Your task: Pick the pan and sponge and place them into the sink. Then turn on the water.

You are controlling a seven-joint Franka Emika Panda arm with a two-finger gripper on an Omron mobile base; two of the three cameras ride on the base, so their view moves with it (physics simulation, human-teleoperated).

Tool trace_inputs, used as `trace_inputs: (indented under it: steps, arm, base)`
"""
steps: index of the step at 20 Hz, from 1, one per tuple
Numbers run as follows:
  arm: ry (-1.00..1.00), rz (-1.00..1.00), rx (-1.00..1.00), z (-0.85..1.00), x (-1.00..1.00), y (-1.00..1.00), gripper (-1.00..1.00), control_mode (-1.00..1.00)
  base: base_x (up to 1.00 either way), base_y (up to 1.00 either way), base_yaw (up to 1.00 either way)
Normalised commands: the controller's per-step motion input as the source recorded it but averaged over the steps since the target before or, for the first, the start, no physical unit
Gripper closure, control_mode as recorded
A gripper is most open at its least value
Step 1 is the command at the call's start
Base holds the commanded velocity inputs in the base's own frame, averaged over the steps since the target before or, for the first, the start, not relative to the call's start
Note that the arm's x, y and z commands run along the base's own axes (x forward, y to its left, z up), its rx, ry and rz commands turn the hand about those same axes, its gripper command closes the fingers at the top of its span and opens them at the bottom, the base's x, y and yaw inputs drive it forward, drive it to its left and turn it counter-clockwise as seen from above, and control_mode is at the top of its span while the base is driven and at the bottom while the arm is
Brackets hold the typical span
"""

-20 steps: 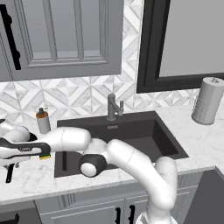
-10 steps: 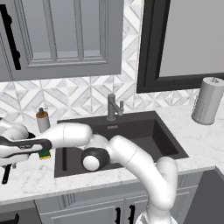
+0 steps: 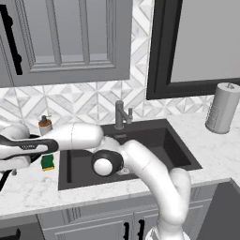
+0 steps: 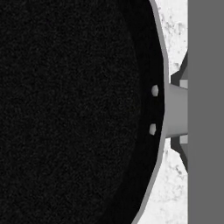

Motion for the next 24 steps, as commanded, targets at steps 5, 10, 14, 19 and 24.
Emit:
trace_inputs:
  steps: [5,10,14,19,24]
  arm:
    - [0.0,-0.18,0.0,0.15,-0.38,-0.66,1.0,-1.0]
    - [0.0,-0.19,0.0,0.01,-0.35,-0.8,1.0,-1.0]
    - [-0.04,-0.18,0.0,0.0,-0.24,-0.87,1.0,-1.0]
    - [-0.1,-0.17,0.0,0.0,-0.06,-0.82,1.0,-1.0]
    - [-0.06,-0.19,0.01,0.0,0.0,-0.89,1.0,-1.0]
  base:
    - [0.0,0.0,0.0]
    - [0.0,0.0,0.0]
    - [0.0,0.0,0.0]
    - [0.0,0.0,0.0]
    - [0.0,0.0,0.0]
